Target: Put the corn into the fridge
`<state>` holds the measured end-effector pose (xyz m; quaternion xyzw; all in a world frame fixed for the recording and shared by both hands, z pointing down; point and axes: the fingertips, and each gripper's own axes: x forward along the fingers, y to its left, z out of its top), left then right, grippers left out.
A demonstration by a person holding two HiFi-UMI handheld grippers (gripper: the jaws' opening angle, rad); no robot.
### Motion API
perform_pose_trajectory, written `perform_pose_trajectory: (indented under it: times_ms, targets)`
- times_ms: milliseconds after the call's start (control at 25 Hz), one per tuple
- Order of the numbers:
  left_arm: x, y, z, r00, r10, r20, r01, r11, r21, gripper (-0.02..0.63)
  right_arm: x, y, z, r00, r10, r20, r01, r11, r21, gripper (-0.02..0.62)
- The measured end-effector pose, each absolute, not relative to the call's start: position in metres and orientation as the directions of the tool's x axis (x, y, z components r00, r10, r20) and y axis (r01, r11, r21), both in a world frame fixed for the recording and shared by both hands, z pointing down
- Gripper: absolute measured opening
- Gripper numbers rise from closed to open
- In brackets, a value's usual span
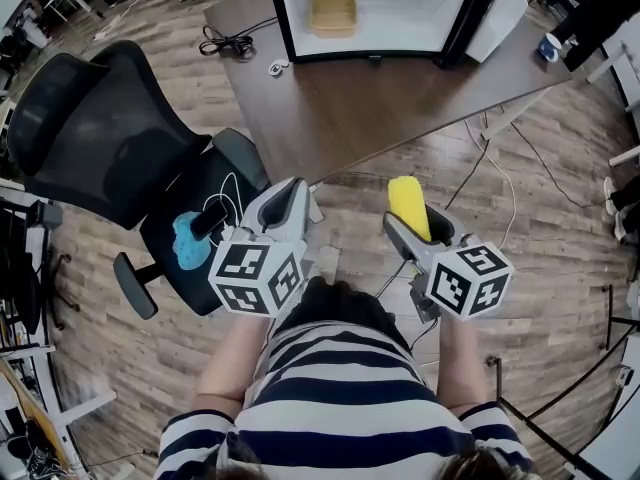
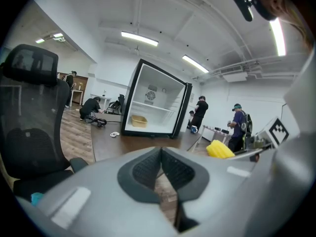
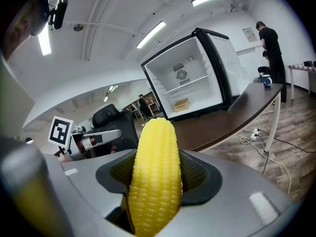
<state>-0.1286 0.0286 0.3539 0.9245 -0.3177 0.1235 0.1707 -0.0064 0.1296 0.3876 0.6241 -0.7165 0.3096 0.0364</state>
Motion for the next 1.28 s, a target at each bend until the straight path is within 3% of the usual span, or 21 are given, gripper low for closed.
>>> perform_pose_trajectory:
  times_ms: [800, 1280]
  targets:
    - [-0.070, -0.077, 0.357, 0.863, -0.386, 0.326, -0.475, -0.839, 0.266, 0.000, 0.016, 0.012, 0.379, -0.191, -0.860, 0.473, -0.935, 0.014, -0.353, 0.256]
    - [-0.053, -0.126, 0.348, 0.878, -0.370, 0.303, -0.446, -0.864, 0.235, 0.000, 0.021, -0.042, 0.366, -0.224, -0.848, 0.480, -0.941, 0.060, -0.332, 0.256]
